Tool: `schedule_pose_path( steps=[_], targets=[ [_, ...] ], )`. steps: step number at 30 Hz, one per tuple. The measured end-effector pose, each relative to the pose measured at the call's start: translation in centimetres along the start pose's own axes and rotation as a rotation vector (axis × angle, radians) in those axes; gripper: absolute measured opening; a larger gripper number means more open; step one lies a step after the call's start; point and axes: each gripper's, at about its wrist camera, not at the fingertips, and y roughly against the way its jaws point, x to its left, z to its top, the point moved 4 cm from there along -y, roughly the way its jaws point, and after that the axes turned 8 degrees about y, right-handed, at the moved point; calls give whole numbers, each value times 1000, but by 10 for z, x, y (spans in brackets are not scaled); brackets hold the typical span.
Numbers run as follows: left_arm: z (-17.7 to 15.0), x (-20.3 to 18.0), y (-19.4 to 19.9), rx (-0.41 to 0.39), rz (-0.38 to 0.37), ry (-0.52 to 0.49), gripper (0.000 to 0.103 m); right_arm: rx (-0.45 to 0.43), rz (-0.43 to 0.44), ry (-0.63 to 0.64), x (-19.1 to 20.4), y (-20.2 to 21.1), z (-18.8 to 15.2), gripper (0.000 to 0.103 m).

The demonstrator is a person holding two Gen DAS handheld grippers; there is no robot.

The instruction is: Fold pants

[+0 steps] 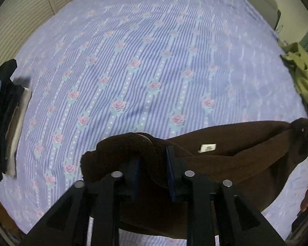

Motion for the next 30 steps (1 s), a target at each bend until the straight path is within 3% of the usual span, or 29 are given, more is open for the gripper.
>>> schedule_pose_path(
  steps=[1,3,4,6,8,11,15,20,23,25,30],
  targets=[
    [1,-1,1,3,2,-1,31,8,0,-4,0,-2,0,45],
    [0,-3,12,1,-28,-12,40,-26,-20,-6,-3,10,-1,59],
    [0,-3,18,-1,-52,-17,47,-47,-20,0,-4,18,-2,60],
    [-4,-6,43,-42,-101,-29,90,-81,5,19,-4,35,-4,60],
    [-6,-7,70,-119,-125,-52,102,-126,16,32,-5,57,-8,60],
    [-6,-15,95,-169,-160,-121,103,-201,6,51,-13,89,-17,69],
    [1,-59,93,-176,-258,-396,102,-241,-52,72,-41,107,-30,70],
    [-1,-120,53,-38,-283,-661,92,-173,-101,34,-88,83,-49,70],
    [-6,-145,22,91,-248,-689,79,-104,-48,-33,-109,56,-58,70],
    [-7,-153,9,141,-247,-685,79,-63,11,-94,-121,38,-62,70],
    [-15,-158,-12,204,-231,-637,79,9,43,-203,-142,7,-72,70]
  ],
)
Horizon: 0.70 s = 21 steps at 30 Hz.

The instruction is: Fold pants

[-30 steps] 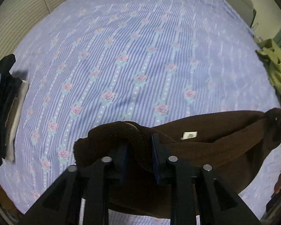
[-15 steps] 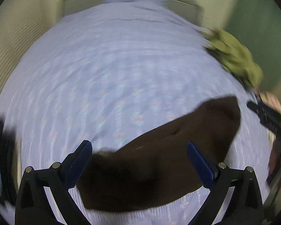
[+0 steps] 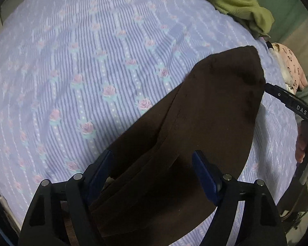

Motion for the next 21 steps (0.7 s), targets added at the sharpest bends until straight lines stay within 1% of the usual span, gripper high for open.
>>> schedule_pose_path(
  steps=[1,3,4,5,6,7,8,10,11,13,15,16,17,18,19,20,21],
  targets=[
    [1,0,-3,7,-1,1,79,26,14,-15,-2,-9,-1,71],
    [-1,0,-11,23,-7,8,76,46,28,-15,-1,-18,-2,70],
    [-1,2,-14,32,-4,16,70,56,37,-10,1,-25,0,70],
    [-2,4,-18,40,-6,29,58,62,42,-13,2,-29,1,68],
    [-2,6,-21,51,-12,40,42,67,54,-22,3,-33,2,48],
    [-2,7,-23,58,-16,49,33,79,56,-40,3,-36,2,21],
    [-1,9,-23,59,-15,57,21,79,53,-61,1,-36,2,18],
    [3,9,-17,26,-40,86,20,42,69,-100,-2,-25,3,14],
    [7,8,-12,-2,-58,100,19,21,61,-102,-3,-16,3,14],
    [18,4,-5,-43,-72,122,20,-41,-11,-100,-8,9,1,14],
    [27,-2,-7,-46,-64,133,20,-63,-45,-114,-15,21,-2,14],
    [30,-4,-13,-30,-48,136,20,-52,-53,-115,-18,18,-1,14],
    [33,-3,-22,2,-24,140,20,-13,-59,-103,-20,7,1,14],
    [34,-2,-33,44,-9,154,21,46,-69,-95,-23,-6,2,14],
    [35,0,-41,65,4,169,22,92,-76,-110,-27,-17,1,14],
    [35,0,-46,69,24,181,23,109,-79,-130,-32,-22,0,16],
    [35,0,-46,57,48,185,28,112,-76,-150,-37,-26,-1,27]
  ],
)
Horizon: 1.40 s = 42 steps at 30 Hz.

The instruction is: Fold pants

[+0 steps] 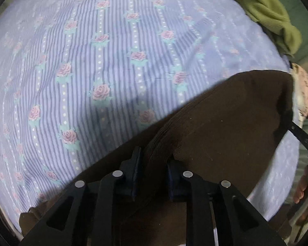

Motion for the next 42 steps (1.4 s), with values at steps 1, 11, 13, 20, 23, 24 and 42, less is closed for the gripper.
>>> schedule_pose_path(
  steps=[1,11,13,20,23,24,42],
  targets=[
    [0,-1,3,-20,18,2,31,1,-18,3,-2,1,0,42],
    [-69,22,136,-468,32,-63,82,-302,-172,263,50,114,-23,71],
    [-91,52,150,-489,42,-37,82,-312,-98,304,78,125,-32,71],
    [-154,180,136,-420,14,127,80,-251,91,480,188,115,-74,71],
    [-166,208,123,-392,-74,161,77,-230,144,574,235,106,-96,71],
    [-167,217,119,-387,-110,177,77,-225,156,600,249,103,-103,71],
    [-138,228,37,-257,-419,261,51,-84,104,584,289,57,-144,71]
  ],
)
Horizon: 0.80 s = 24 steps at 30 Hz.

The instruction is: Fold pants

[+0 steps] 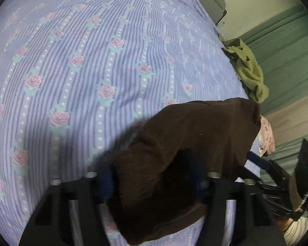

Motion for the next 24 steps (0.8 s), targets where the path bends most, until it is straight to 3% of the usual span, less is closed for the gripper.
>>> schedule_pose_path(
  steps=[2,6,10,14,16,18,21,24],
  targets=[
    [-4,-6,12,-39,7,-2,45,13,-7,-6,1,-5,-1,71],
    [-23,-16,39,-82,-93,34,45,29,1,-26,2,-9,-4,71],
    [-39,-15,36,-54,-52,13,45,49,11,-27,6,-14,-7,71],
    [-37,9,16,19,-32,129,45,63,4,-10,9,-17,-9,71],
    [-40,12,15,36,-56,154,39,74,0,-11,8,-19,-10,71],
    [-43,5,24,13,-54,114,24,87,5,-24,5,-20,-14,71],
    [-47,3,38,41,-124,165,20,92,6,-26,3,-16,-21,71],
    [-54,6,42,79,-92,191,20,87,16,-49,-1,-6,-27,71]
  ],
)
